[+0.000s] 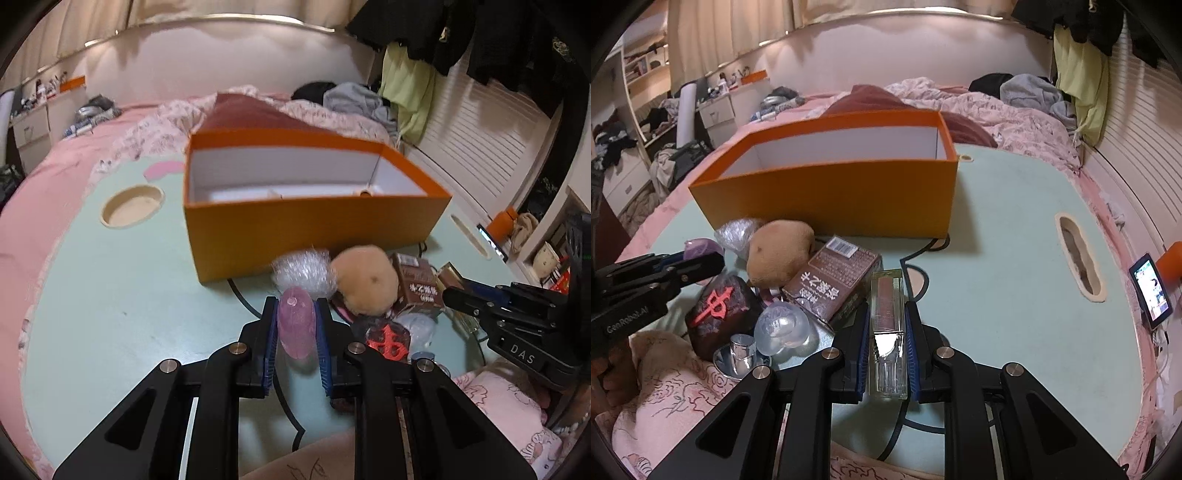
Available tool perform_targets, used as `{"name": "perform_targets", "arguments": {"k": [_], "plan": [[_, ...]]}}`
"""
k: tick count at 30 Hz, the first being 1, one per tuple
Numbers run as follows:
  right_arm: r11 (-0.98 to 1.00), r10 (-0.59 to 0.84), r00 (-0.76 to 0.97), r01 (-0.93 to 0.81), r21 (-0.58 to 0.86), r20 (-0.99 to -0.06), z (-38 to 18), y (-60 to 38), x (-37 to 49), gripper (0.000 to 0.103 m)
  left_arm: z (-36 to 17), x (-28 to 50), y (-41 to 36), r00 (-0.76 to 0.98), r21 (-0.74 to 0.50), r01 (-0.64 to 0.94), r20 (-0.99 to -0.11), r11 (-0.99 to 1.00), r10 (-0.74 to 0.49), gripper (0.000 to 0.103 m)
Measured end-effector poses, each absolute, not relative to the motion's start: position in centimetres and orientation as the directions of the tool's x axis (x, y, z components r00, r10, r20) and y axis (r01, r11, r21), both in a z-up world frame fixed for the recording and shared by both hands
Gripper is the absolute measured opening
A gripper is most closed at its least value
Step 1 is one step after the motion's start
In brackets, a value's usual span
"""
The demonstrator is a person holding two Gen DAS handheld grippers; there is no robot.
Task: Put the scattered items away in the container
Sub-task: 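Lift the pink heart over the box with the left tool while the right tool lifts the perfume bottle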
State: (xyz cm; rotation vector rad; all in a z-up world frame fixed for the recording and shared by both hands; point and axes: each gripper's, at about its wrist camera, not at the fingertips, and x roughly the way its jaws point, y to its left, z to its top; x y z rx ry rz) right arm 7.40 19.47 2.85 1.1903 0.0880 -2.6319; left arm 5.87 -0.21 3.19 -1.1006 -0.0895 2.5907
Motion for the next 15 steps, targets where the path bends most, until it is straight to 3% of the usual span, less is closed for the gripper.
{"name": "perform_targets", "arguments": {"k": [7, 15], "plan": [[-0.961, -0.21, -0.684, 0.275, 0.02, -0.699, 4.3, 18.8, 8.2, 0.016, 5.4, 5.9, -1.0, -0.684, -0.202, -0.27, -0.648, -0.941, 0.335, 0.02], [-0.952, -0.292, -0.729, 0.286, 0.111, -0.619, 8.6, 18.9, 5.7, 0.016, 9.0, 2.3, -1.7, -0.698, -0.259, -0.278, -0.607, -0.925, 0.38, 0.02]]}}
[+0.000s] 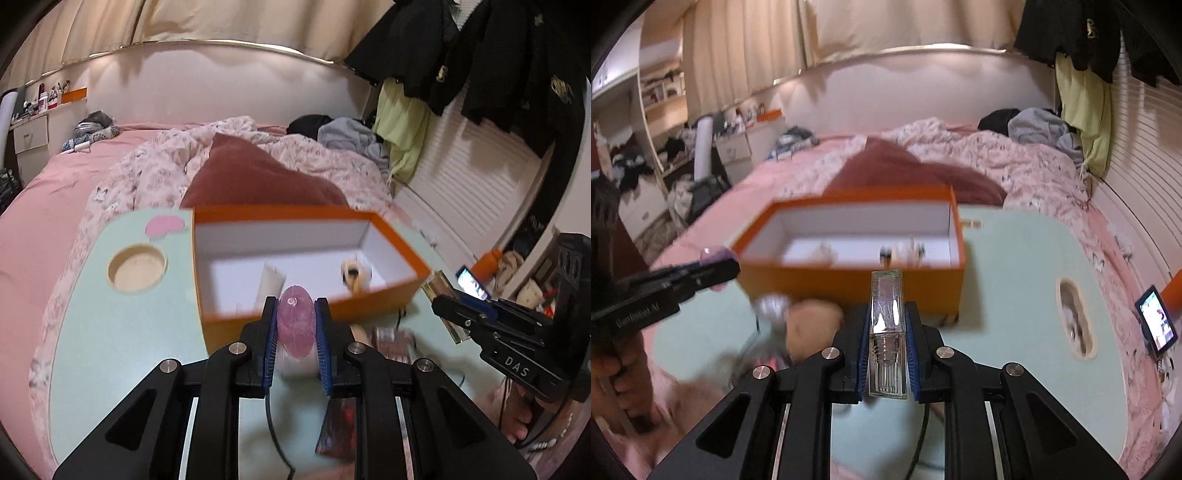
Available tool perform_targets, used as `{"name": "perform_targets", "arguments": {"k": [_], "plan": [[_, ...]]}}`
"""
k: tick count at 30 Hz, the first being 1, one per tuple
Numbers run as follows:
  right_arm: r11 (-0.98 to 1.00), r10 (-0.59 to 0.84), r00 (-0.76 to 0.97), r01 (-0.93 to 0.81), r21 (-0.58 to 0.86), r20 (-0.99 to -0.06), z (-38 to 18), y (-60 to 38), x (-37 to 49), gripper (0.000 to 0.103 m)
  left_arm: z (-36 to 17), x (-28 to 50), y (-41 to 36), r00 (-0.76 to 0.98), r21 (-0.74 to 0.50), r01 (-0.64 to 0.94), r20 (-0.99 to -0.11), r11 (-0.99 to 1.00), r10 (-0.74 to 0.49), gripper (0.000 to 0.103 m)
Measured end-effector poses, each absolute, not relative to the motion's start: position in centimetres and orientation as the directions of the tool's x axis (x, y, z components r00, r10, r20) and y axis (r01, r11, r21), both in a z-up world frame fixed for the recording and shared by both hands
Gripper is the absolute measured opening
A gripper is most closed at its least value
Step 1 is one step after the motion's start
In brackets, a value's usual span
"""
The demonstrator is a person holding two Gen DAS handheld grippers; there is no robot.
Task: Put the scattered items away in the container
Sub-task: 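Lift the pink heart over the box with the left tool while the right tool lifts the perfume bottle, then lower the pink heart into the box and open the left tool while the right tool releases the bottle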
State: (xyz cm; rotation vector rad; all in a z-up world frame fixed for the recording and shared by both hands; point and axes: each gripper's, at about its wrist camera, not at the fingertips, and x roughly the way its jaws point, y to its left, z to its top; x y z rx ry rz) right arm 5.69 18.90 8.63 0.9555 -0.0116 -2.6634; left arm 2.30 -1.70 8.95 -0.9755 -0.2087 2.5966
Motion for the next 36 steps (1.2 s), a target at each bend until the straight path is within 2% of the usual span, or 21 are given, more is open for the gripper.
{"name": "perform_targets", "arguments": {"k": [5, 9, 14, 18, 30, 31, 34, 35, 36], "plan": [[-0.937, -0.339, -0.741, 0.32, 0.139, -0.58, 10.9, 16.7, 2.4, 0.017, 10.0, -1.8, -1.3, -0.701, -0.307, -0.24, -0.602, -0.921, 0.383, 0.02], [-0.945, -0.315, -0.768, 0.306, 0.112, -0.558, 10.1, 14.8, -0.2, 0.017, 8.4, -3.2, 0.1, -0.705, -0.282, -0.223, -0.614, -0.933, 0.355, 0.02], [-0.952, -0.295, -0.75, 0.285, 0.112, -0.592, 7.1, 13.8, -2.0, 0.017, 5.6, -4.1, 0.8, -0.685, -0.264, -0.201, -0.651, -0.943, 0.328, 0.02], [-0.962, -0.261, -0.746, 0.258, 0.096, -0.613, 6.1, 14.2, -2.6, 0.017, 4.9, -3.7, 1.8, -0.699, -0.167, -0.205, -0.665, -0.965, 0.263, 0.02], [-0.968, -0.224, -0.757, 0.248, 0.047, -0.614, 5.7, 13.7, -2.2, 0.017, 4.9, -3.6, 1.5, -0.707, -0.189, -0.207, -0.649, -0.96, 0.281, 0.022], [-0.968, -0.218, -0.757, 0.248, 0.039, -0.616, 5.7, 13.6, -2.2, 0.019, 5.0, -3.6, 1.4, -0.709, -0.203, -0.208, -0.643, -0.957, 0.29, 0.024], [-0.972, -0.206, -0.778, 0.232, 0.034, -0.593, 6.1, 13.9, -1.7, 0.05, 5.5, -3.1, 0.8, -0.716, -0.245, -0.191, -0.628, -0.951, 0.305, 0.032], [-0.974, -0.205, -0.793, 0.223, 0.039, -0.574, 6.5, 14.2, -1.4, 0.058, 5.9, -2.7, 0.4, -0.725, -0.261, -0.183, -0.615, -0.948, 0.31, 0.041], [-0.975, -0.213, -0.815, 0.216, 0.059, -0.539, 7.2, 14.9, -0.8, 0.06, 6.3, -2.3, 0.0, -0.736, -0.274, -0.178, -0.6, -0.945, 0.313, 0.055]]}}
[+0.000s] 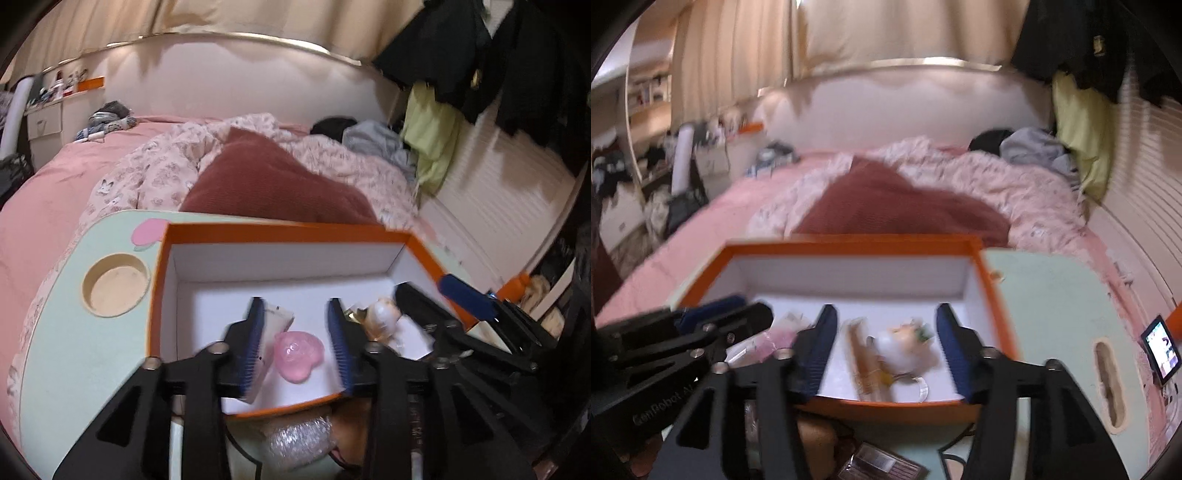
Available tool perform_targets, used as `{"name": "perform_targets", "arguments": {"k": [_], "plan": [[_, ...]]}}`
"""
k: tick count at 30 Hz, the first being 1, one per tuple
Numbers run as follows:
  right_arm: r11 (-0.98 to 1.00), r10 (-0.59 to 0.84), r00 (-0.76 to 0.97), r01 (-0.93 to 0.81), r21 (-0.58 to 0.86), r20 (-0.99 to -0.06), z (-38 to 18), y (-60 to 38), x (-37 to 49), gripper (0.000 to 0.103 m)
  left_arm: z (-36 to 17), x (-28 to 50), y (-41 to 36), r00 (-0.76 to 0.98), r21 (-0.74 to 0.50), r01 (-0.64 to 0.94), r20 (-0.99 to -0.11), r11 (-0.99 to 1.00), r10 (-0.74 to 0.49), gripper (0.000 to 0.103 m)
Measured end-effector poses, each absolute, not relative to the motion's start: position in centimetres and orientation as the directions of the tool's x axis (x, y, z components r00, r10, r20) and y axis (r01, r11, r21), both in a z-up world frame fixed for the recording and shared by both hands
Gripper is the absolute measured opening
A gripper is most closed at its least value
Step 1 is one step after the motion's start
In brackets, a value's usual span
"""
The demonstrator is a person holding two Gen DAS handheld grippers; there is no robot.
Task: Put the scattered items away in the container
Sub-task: 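Lower the pink heart into the box and open the left tool while the right tool releases the bottle, then grasp the red-and-black mahjong tile with the left tool while the right tool grasps the brown printed box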
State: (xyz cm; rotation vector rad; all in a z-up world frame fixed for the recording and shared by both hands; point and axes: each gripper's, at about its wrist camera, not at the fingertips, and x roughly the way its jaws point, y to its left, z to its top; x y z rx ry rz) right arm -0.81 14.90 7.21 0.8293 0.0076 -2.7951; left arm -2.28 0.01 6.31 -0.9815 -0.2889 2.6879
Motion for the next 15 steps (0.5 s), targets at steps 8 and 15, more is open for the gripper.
{"name": "perform_targets", "arguments": {"k": [8, 15], "plan": [[-0.962, -0.272, -0.808, 0.219, 0.161, -0.523, 10.3, 19.4, 2.7, 0.068, 9.8, 2.4, -1.1, -0.702, -0.247, -0.218, -0.632, -0.944, 0.328, 0.068], [-0.922, -0.385, -0.593, 0.213, 0.324, -0.707, 5.1, 20.9, 3.6, 0.045, 5.1, 4.9, -0.1, -0.559, -0.27, -0.285, -0.733, -0.92, 0.388, 0.067]]}}
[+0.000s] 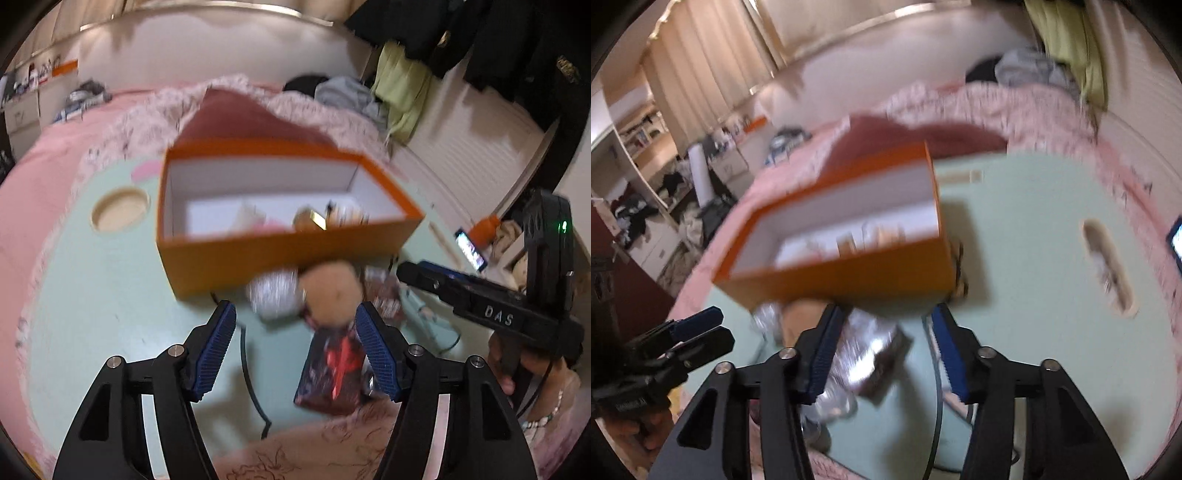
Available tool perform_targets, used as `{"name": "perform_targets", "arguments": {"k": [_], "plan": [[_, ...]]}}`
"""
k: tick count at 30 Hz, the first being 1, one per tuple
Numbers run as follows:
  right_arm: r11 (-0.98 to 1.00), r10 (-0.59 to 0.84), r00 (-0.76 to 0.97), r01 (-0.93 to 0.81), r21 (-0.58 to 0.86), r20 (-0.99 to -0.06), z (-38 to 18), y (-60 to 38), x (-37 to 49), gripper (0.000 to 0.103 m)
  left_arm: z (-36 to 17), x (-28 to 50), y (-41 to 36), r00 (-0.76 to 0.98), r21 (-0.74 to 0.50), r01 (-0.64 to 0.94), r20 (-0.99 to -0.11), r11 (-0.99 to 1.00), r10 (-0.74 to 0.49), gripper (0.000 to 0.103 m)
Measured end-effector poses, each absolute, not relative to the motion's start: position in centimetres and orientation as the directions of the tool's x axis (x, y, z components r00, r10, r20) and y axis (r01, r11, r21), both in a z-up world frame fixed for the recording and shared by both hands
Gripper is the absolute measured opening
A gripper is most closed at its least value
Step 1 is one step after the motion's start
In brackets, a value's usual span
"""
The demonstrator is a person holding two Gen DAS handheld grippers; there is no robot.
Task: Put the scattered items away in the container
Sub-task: 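Grasp the red-and-black mahjong tile with the left tool while the right tool grasps the brown printed box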
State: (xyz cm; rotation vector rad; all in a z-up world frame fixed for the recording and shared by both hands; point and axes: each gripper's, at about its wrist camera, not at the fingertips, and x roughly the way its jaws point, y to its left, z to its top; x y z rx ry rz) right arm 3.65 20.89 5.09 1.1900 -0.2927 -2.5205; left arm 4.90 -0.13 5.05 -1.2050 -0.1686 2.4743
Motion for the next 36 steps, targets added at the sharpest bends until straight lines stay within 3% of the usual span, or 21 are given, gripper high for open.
{"name": "perform_targets", "arguments": {"k": [1, 9, 12, 18, 21, 23, 26, 27, 28, 29, 36], "plan": [[-0.922, -0.386, -0.584, 0.216, 0.322, -0.714, 5.0, 20.6, 3.6, 0.04, 4.8, 5.0, 0.1, -0.548, -0.273, -0.295, -0.737, -0.916, 0.396, 0.067], [-0.933, -0.346, -0.538, 0.283, 0.223, -0.769, 3.5, 17.1, 3.7, 0.041, 3.9, 6.3, 3.4, -0.497, -0.169, -0.405, -0.784, -0.898, 0.372, 0.067], [-0.941, -0.326, -0.552, 0.269, 0.206, -0.767, 3.4, 17.2, 3.8, 0.043, 2.8, 5.9, 3.5, -0.472, -0.145, -0.382, -0.819, -0.913, 0.327, 0.057], [-0.952, -0.305, -0.571, 0.187, 0.241, -0.762, 3.4, 19.1, 3.6, 0.043, 2.5, 5.7, 2.5, -0.49, -0.131, -0.342, -0.82, -0.931, 0.296, 0.053], [-0.955, -0.294, -0.573, 0.196, 0.221, -0.765, 3.6, 18.8, 3.7, 0.048, 2.3, 5.9, 2.8, -0.497, -0.114, -0.352, -0.818, -0.929, 0.289, 0.041], [-0.96, -0.275, -0.572, 0.209, 0.186, -0.773, 3.7, 18.2, 3.7, 0.066, 2.3, 5.8, 2.9, -0.507, -0.113, -0.344, -0.813, -0.932, 0.286, 0.041], [-0.961, -0.258, -0.557, 0.232, 0.15, -0.789, 3.3, 17.4, 3.6, 0.071, 2.3, 5.5, 2.4, -0.511, -0.142, -0.331, -0.804, -0.933, 0.304, 0.041], [-0.965, -0.236, -0.54, 0.228, 0.13, -0.808, 2.8, 17.1, 3.4, 0.071, 2.3, 5.4, 2.3, -0.511, -0.15, -0.328, -0.802, -0.933, 0.309, 0.041], [-0.969, -0.212, -0.559, 0.228, 0.097, -0.802, 2.8, 16.9, 3.5, 0.06, 2.3, 5.3, 2.3, -0.514, -0.153, -0.326, -0.799, -0.933, 0.311, 0.041], [-0.973, -0.185, -0.568, 0.22, 0.069, -0.802, 2.8, 16.7, 3.6, 0.041, 2.3, 5.3, 2.2, -0.519, -0.154, -0.323, -0.796, -0.934, 0.311, 0.041], [-0.974, -0.216, -0.617, 0.195, 0.119, -0.757, 3.2, 17.9, 4.4, 0.039, 3.1, 5.7, 1.3, -0.586, -0.164, -0.281, -0.751, -0.946, 0.304, 0.041]]}}
